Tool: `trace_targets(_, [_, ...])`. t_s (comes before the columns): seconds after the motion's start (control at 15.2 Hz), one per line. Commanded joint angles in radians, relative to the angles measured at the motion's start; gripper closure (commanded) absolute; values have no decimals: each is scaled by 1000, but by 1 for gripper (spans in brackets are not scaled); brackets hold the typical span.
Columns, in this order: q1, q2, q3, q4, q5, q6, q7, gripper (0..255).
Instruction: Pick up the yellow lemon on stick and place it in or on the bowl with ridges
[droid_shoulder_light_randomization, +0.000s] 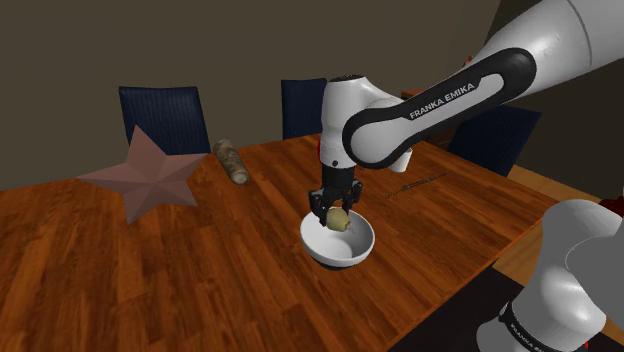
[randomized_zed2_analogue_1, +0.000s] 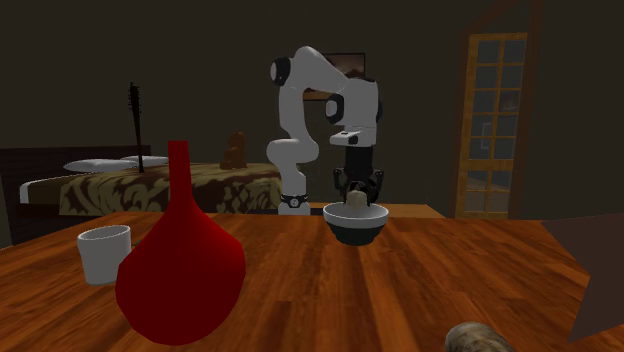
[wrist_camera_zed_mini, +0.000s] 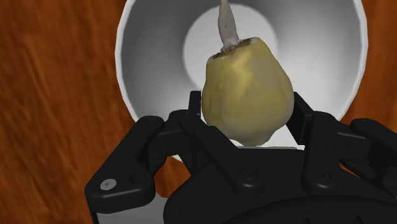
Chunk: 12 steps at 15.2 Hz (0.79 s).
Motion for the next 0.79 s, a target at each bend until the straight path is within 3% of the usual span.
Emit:
trace_targets(0.0, [0, 7, -1, -6, 1, 13, -2, 255])
trace_targets(0.4, [0, 7, -1, -6, 1, 13, -2, 255])
trace_targets(0.46, [0, 7, -1, -6, 1, 13, -2, 0])
trace_targets(0.73, [0, 7, -1, -6, 1, 13, -2, 0])
